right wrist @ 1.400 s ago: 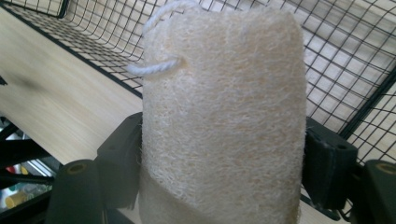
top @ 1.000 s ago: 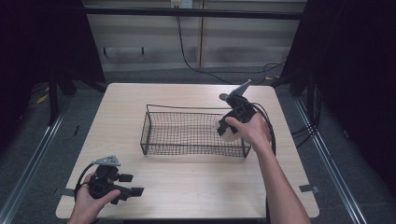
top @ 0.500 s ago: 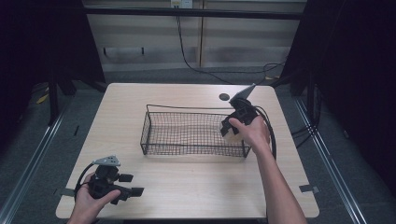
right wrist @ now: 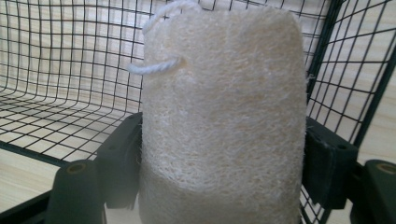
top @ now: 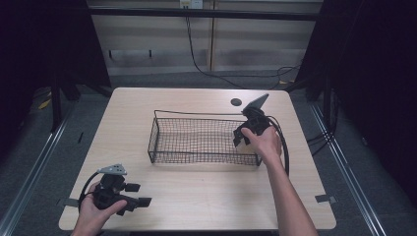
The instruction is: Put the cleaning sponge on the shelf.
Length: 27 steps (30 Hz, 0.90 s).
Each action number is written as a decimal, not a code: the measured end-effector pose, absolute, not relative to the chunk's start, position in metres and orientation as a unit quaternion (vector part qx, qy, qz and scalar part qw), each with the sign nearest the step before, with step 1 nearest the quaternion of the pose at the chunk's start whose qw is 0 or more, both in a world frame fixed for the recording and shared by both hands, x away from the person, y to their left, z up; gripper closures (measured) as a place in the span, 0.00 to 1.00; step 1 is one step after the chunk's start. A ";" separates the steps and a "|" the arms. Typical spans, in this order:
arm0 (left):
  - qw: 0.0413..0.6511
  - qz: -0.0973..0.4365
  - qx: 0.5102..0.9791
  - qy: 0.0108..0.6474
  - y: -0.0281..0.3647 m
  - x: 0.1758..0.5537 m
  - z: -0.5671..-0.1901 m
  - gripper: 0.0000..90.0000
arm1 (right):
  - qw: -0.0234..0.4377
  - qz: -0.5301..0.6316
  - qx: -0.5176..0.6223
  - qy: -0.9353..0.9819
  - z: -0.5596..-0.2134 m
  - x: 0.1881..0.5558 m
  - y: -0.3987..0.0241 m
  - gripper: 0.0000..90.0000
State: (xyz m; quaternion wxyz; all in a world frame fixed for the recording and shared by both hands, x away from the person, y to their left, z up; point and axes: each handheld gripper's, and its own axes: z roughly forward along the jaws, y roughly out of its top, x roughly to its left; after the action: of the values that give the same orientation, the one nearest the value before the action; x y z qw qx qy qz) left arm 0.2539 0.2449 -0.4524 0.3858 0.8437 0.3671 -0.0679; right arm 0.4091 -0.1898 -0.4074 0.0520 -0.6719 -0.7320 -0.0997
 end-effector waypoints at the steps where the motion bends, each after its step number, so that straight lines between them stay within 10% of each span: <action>1: 0.386 -0.068 0.844 0.367 0.245 0.254 -0.452 0.23 | 0.053 -0.094 -0.672 -0.733 -0.409 0.408 -0.189 0.28; 27: 0.386 -0.069 0.841 0.372 0.245 0.254 -0.453 0.25 | 0.048 -0.050 -0.692 -0.718 -0.441 0.408 -0.180 0.28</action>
State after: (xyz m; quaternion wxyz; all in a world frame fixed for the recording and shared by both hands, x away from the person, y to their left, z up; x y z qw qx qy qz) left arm 0.2541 0.2448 -0.4527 0.3858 0.8415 0.3719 -0.0688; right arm 0.4082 -0.1803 -0.4410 0.0480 -0.6921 -0.7185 -0.0498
